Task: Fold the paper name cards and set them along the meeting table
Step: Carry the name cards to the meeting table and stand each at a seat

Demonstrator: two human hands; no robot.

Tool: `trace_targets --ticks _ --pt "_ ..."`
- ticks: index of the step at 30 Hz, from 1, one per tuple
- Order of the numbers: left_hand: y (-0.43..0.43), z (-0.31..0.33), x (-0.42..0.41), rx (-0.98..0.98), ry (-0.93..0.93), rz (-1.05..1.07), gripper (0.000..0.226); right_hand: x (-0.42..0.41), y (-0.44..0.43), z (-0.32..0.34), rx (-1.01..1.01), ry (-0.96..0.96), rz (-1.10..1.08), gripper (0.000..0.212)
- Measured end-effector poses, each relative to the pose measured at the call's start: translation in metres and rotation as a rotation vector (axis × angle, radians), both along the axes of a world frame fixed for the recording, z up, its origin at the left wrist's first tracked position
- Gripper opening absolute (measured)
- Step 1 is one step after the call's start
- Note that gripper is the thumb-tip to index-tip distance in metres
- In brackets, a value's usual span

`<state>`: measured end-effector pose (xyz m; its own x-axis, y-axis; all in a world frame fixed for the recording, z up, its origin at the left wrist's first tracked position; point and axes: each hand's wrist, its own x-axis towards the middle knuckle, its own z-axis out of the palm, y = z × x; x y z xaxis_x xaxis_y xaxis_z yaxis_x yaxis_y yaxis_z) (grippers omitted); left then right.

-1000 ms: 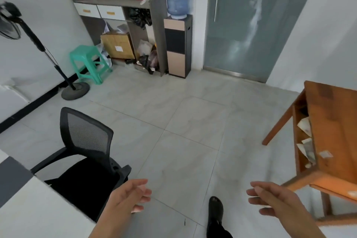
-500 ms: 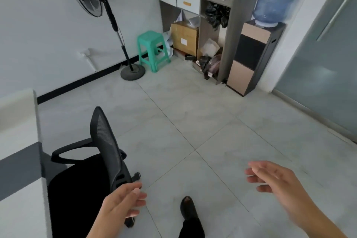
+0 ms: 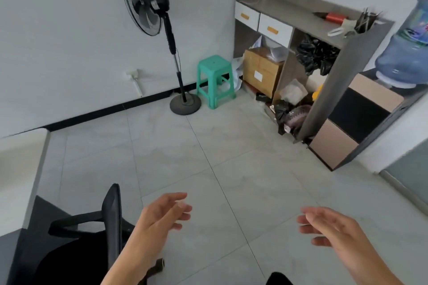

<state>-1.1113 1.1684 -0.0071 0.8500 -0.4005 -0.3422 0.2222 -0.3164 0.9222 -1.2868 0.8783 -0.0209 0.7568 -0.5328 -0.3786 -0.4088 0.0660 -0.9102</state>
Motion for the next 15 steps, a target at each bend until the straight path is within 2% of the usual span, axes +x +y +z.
trace_targets --ticks 1,4,6,9,13,15 --pt "-0.009 0.002 0.017 0.001 0.001 0.016 0.019 0.022 -0.012 -0.002 0.008 0.012 0.022 0.052" --pt "-0.027 -0.007 0.07 0.026 0.007 0.119 0.016 0.097 -0.045 -0.013 0.051 0.016 0.092 0.041" --pt "-0.037 -0.018 0.105 0.058 0.026 0.2 0.02 0.152 -0.069 -0.024 0.034 0.027 0.164 0.053" --pt "-0.057 -0.036 0.155 0.103 0.075 0.301 0.015 0.24 -0.105 -0.036 0.019 0.032 0.249 0.012" --pt "-0.082 -0.028 0.216 0.079 0.092 0.388 0.018 0.366 -0.132 -0.036 -0.027 0.06 0.426 0.011" --pt "-0.081 -0.028 0.238 0.077 0.065 0.514 0.018 0.43 -0.135 -0.031 -0.045 0.068 0.523 0.01"
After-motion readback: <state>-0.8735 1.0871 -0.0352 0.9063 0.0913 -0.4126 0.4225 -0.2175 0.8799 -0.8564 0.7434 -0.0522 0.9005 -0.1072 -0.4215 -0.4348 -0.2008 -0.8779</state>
